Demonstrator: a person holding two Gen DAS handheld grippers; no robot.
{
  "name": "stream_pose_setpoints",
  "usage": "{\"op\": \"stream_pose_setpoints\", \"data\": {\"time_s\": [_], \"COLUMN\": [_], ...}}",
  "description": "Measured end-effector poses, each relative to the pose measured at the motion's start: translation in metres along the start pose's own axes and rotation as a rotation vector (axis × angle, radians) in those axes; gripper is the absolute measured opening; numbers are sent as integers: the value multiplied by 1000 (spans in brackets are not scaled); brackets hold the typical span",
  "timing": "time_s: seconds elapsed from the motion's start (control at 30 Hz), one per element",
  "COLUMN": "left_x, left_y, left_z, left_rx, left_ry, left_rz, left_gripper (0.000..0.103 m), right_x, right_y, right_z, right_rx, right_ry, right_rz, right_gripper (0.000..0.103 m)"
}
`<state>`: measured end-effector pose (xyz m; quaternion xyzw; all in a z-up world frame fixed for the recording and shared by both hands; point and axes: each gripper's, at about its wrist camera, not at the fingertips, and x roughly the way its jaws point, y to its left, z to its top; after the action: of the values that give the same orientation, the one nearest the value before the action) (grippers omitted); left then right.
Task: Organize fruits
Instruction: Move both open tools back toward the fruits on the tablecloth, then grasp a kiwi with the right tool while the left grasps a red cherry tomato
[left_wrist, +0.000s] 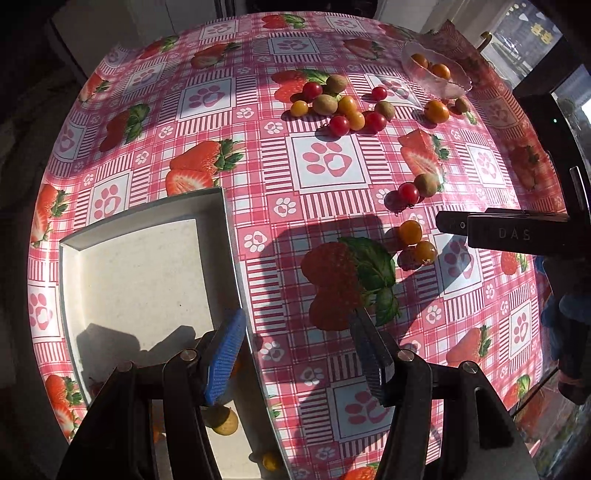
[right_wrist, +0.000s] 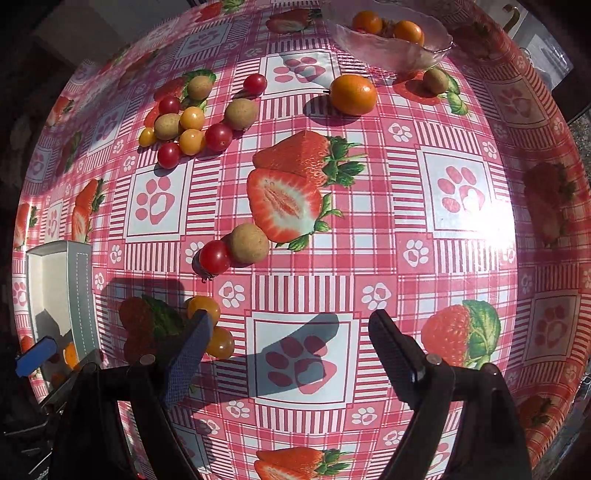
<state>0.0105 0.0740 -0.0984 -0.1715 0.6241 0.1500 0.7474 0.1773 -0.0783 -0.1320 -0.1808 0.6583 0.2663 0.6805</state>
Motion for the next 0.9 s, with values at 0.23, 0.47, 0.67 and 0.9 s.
{"op": "stream_pose_setpoints", "data": {"time_s": [0.23, 0.47, 0.67, 0.9], "left_x": [13, 24, 36, 53], "left_y": [-5, -10, -18, -35], "left_z": [10, 24, 43, 80], "left_rx": [-21, -24, -22, -19], "left_ry": [21, 27, 33, 6], "left_rz": [13, 27, 28, -2], "left_gripper": [60, 60, 60, 60], "right_x": [22, 30, 30, 23], "right_y": [28, 50, 58, 25], "right_z": [15, 32, 52, 73], "right_rx": [-161, -210, -244, -189], "right_ry": [-34, -94, -133, -138], "right_rz": [-31, -9, 8, 53], "right_gripper": [65, 63, 27, 27]}}
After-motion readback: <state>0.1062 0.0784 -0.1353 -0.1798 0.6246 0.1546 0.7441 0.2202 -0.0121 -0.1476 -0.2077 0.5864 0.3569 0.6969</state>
